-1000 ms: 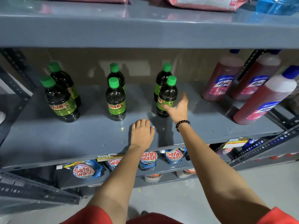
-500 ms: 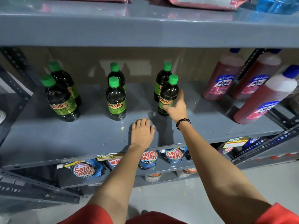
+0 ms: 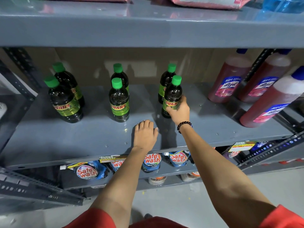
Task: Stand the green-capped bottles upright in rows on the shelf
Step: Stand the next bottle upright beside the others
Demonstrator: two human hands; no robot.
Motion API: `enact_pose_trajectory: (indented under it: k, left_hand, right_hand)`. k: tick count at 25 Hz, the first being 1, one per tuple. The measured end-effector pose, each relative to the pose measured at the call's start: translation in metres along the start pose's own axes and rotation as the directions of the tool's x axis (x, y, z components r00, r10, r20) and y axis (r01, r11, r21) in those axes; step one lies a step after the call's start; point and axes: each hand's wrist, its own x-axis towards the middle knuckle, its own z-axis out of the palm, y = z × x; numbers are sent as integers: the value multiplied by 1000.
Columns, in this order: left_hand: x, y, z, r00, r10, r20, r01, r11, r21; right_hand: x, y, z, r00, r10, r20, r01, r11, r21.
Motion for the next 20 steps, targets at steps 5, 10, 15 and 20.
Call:
enact_pose_trajectory:
  k: [5, 10, 15, 20]
  left_hand:
    - [-1, 1, -1, 1000, -10, 10, 10, 1000, -7]
    - [-8, -14, -7, 994, -106, -40, 105, 994, -8]
    - [-23, -29, -12, 987, -160, -24, 160, 987, 32]
    - [-34, -33, -16, 990, -137, -20, 138, 990, 30]
  right_hand:
    - [1, -1, 12, 999, 23, -33, -26, 996, -81]
    - [2, -4, 19, 990, 118, -82, -123, 991, -56]
    - [-11, -3, 3, 988, 142, -61, -144, 989, -24]
    - [-47, 2, -19, 991, 120, -57, -124, 990, -64]
